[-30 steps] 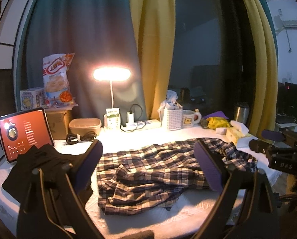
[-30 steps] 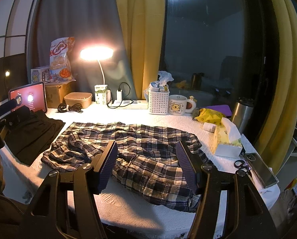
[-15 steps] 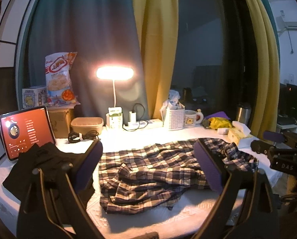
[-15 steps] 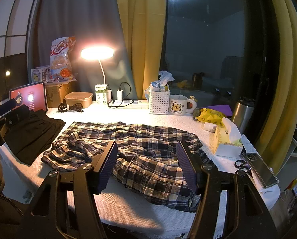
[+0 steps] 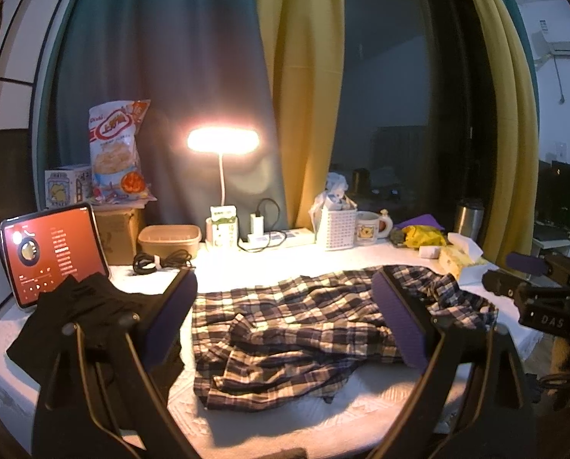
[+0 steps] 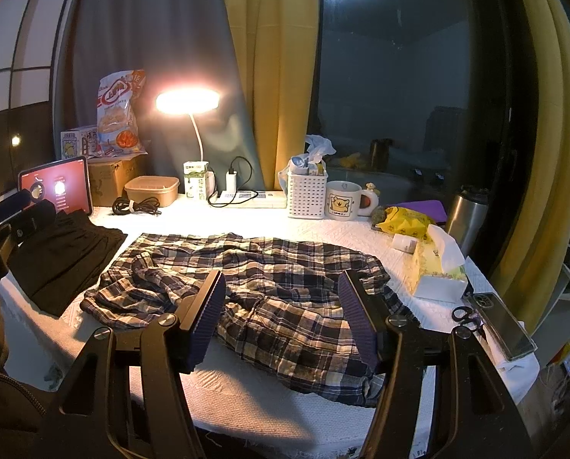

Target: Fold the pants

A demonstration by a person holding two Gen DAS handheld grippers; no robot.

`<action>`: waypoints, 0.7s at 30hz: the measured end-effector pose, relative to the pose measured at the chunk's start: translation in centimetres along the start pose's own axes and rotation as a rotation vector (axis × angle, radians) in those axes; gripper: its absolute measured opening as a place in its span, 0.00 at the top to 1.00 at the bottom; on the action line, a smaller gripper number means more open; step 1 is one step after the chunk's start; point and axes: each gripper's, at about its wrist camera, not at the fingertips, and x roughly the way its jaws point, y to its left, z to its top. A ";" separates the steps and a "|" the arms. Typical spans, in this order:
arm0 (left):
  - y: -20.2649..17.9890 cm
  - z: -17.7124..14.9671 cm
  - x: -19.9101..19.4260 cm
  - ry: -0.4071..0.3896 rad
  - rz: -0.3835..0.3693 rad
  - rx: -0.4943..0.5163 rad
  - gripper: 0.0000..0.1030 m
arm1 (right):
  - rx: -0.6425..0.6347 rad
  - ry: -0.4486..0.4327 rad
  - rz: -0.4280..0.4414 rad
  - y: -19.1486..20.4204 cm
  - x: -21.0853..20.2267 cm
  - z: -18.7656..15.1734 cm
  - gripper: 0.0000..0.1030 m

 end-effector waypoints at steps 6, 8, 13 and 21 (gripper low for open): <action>0.0 0.0 0.0 0.000 0.001 0.000 0.09 | 0.000 0.000 0.001 0.0 0.0 0.0 0.37; 0.0 0.0 -0.1 0.000 0.004 -0.001 0.09 | -0.001 0.000 0.002 0.1 0.0 -0.1 0.37; 0.2 0.0 -0.1 -0.001 0.008 -0.001 0.09 | 0.000 0.001 0.002 0.1 0.0 -0.1 0.37; 0.7 0.2 1.5 0.035 0.000 0.010 0.09 | -0.022 0.021 -0.004 -0.1 1.3 -0.6 0.37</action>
